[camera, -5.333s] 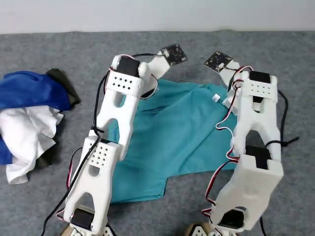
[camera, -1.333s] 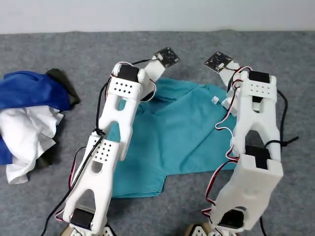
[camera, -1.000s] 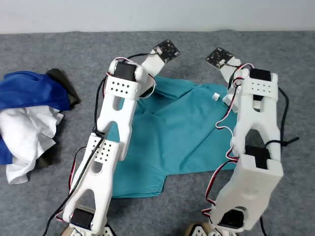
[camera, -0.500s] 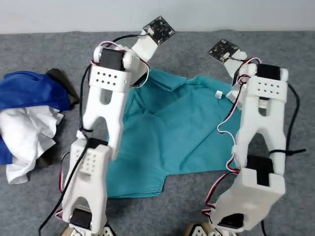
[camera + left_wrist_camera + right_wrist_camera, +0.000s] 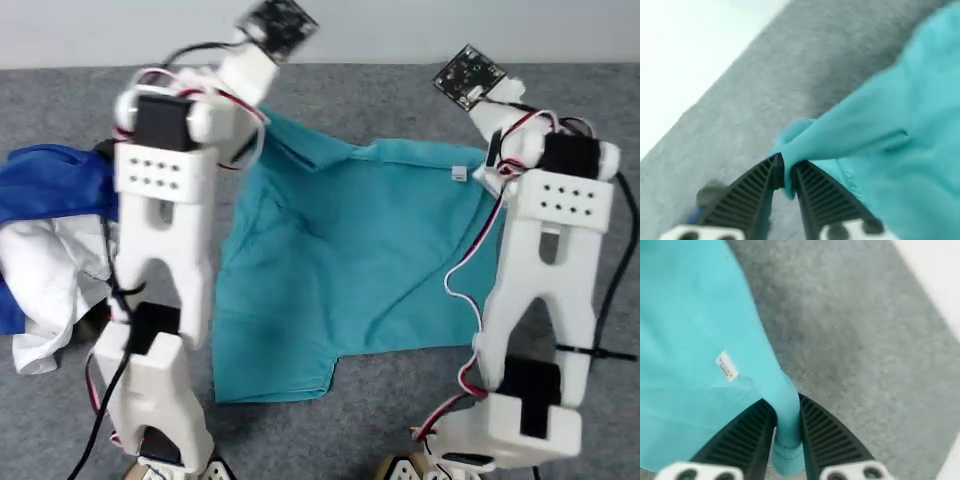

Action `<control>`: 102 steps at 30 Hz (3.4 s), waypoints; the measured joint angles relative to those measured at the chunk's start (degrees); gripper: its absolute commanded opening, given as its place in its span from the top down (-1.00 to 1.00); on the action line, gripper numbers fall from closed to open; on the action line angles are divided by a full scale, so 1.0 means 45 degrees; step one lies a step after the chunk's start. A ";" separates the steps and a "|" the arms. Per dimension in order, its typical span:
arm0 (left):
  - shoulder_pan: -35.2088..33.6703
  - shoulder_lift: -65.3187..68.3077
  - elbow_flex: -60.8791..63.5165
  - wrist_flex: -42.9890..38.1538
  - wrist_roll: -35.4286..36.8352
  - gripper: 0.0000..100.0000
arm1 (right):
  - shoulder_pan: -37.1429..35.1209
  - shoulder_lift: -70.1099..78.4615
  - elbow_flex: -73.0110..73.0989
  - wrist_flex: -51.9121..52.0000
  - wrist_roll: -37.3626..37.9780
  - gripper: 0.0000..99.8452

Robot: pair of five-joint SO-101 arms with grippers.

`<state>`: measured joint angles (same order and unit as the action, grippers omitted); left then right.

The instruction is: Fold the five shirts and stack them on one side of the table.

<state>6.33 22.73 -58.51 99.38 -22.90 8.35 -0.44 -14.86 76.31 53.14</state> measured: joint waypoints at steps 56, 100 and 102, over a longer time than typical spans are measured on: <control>0.1289 -0.9592 1.2816 0.0000 -0.0117 0.99 | 0.0606 0.0742 0.0000 0.3028 0.0703 0.98; 0.2110 -1.4945 2.1490 -0.0020 -0.0059 0.78 | 0.1446 0.0527 0.4063 0.5333 0.0703 0.58; 0.2090 -1.4945 2.1158 -0.0020 -0.0059 0.78 | 0.1563 0.0527 0.3595 0.5333 0.0703 0.58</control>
<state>15.74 -44.53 36.70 99.30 -23.16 15.38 1.93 1.32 100.31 56.31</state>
